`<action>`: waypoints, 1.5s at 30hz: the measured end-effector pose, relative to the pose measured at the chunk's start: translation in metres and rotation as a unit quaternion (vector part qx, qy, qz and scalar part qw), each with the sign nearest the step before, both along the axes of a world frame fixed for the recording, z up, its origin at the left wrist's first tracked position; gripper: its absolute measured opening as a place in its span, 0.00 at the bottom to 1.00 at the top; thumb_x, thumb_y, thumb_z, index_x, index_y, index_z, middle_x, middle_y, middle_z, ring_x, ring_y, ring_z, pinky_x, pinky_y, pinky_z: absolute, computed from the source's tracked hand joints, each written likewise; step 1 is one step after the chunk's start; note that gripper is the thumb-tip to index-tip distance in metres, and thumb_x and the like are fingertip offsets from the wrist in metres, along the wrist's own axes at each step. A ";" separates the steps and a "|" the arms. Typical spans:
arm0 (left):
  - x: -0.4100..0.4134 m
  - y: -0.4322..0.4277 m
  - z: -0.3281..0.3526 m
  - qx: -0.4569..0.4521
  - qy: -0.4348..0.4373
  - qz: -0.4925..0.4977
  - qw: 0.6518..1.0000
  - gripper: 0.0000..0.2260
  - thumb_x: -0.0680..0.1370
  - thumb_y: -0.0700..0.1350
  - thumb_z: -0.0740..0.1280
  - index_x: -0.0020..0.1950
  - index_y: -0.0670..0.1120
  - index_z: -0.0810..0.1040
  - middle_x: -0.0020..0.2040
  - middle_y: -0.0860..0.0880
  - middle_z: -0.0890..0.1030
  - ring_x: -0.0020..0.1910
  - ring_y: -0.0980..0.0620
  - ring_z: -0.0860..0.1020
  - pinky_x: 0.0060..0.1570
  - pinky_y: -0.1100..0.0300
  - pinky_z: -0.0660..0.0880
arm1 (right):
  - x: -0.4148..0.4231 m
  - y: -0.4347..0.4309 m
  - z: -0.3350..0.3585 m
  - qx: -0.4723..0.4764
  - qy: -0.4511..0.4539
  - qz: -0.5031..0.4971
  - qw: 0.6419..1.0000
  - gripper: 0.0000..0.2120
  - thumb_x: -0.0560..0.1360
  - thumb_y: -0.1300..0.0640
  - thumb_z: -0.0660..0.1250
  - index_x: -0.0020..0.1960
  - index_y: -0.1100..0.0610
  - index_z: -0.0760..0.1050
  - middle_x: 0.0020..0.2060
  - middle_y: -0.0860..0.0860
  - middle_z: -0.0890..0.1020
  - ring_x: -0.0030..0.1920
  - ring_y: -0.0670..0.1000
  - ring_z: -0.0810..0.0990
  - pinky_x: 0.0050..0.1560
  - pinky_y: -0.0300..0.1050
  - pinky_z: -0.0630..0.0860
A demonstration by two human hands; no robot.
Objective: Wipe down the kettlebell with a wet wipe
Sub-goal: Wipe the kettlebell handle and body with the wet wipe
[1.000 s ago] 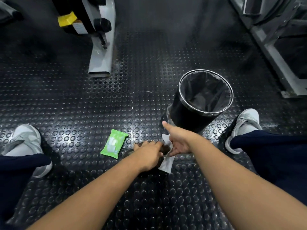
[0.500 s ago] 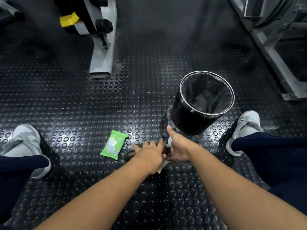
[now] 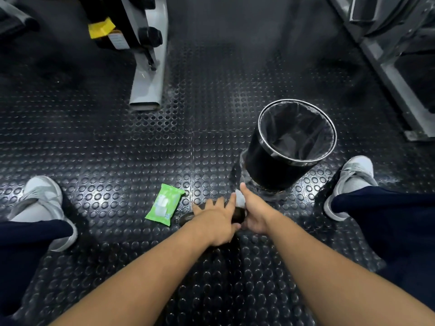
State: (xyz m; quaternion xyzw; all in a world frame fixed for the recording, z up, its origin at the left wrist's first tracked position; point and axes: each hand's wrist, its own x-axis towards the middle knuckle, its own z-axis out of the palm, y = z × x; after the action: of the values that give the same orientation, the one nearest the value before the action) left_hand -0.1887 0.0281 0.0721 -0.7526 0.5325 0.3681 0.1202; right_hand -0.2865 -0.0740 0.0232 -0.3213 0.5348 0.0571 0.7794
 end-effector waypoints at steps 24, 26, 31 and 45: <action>0.003 0.002 -0.003 -0.022 0.014 0.004 1.000 0.32 0.85 0.60 0.52 0.84 0.56 0.37 0.84 0.48 0.49 0.81 0.39 0.51 0.74 0.26 0.48 | 0.015 -0.025 0.039 -0.088 0.073 0.154 0.981 0.43 0.75 0.24 0.57 0.81 0.49 0.60 0.76 0.60 0.70 0.70 0.64 0.76 0.70 0.65 0.73; 0.004 0.003 -0.005 -0.043 0.019 0.014 0.999 0.30 0.86 0.58 0.51 0.84 0.54 0.42 0.84 0.48 0.51 0.81 0.40 0.53 0.74 0.26 0.47 | 0.019 -0.019 0.034 -0.110 0.070 0.180 0.975 0.44 0.75 0.24 0.55 0.79 0.54 0.64 0.74 0.60 0.73 0.63 0.61 0.79 0.71 0.63 0.71; 0.006 0.011 -0.013 -0.086 0.032 0.021 0.996 0.28 0.86 0.55 0.50 0.85 0.54 0.46 0.85 0.51 0.50 0.82 0.45 0.51 0.74 0.27 0.45 | 0.000 0.008 0.001 -0.104 0.027 0.073 0.992 0.34 0.79 0.27 0.53 0.57 0.52 0.84 0.54 0.53 0.86 0.51 0.52 0.83 0.56 0.51 0.79; 0.010 0.018 -0.028 -0.173 0.027 0.033 0.984 0.19 0.85 0.57 0.56 0.76 0.56 0.69 0.70 0.53 0.77 0.71 0.49 0.72 0.73 0.42 0.58 | 0.012 -0.024 0.026 -0.070 0.063 0.161 0.983 0.40 0.76 0.24 0.54 0.73 0.53 0.70 0.63 0.59 0.82 0.54 0.61 0.86 0.54 0.56 0.81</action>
State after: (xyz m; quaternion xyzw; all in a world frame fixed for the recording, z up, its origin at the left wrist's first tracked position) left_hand -0.1788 0.0461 0.0440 -0.7691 0.5657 0.2949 -0.0386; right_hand -0.2749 -0.0984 0.0493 -0.4524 0.5264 0.1645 0.7008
